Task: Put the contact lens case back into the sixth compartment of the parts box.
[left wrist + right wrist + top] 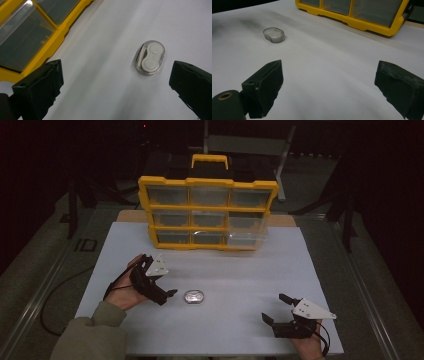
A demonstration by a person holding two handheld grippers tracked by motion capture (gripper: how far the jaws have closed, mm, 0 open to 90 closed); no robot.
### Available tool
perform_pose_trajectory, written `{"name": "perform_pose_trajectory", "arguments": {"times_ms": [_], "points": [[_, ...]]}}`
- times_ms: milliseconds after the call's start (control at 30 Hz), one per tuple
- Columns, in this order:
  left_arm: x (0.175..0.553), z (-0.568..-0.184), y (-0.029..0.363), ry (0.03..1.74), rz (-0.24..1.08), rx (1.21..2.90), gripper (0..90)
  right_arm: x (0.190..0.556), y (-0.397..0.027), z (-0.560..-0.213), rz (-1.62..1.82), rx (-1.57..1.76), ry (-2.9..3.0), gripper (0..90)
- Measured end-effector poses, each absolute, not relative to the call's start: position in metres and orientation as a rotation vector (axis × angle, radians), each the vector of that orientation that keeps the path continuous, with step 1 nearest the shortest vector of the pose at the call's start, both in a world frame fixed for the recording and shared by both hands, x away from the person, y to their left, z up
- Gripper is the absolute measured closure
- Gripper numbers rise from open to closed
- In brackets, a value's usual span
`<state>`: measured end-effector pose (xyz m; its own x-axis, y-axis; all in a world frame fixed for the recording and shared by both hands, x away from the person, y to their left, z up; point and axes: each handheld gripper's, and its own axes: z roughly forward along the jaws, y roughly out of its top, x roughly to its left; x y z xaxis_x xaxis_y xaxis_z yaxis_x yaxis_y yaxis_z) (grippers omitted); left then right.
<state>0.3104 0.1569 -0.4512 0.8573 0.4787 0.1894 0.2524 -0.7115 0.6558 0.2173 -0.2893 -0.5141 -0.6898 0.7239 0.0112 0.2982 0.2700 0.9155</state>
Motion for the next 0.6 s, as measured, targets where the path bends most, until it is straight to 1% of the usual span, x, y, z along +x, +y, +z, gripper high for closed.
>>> {"name": "perform_pose_trajectory", "arguments": {"times_ms": [600], "points": [[0.324,-0.467,0.138,0.500,0.375,2.449,0.0,0.218,-0.289,-0.515,1.403,0.922,2.140,8.1]]}}
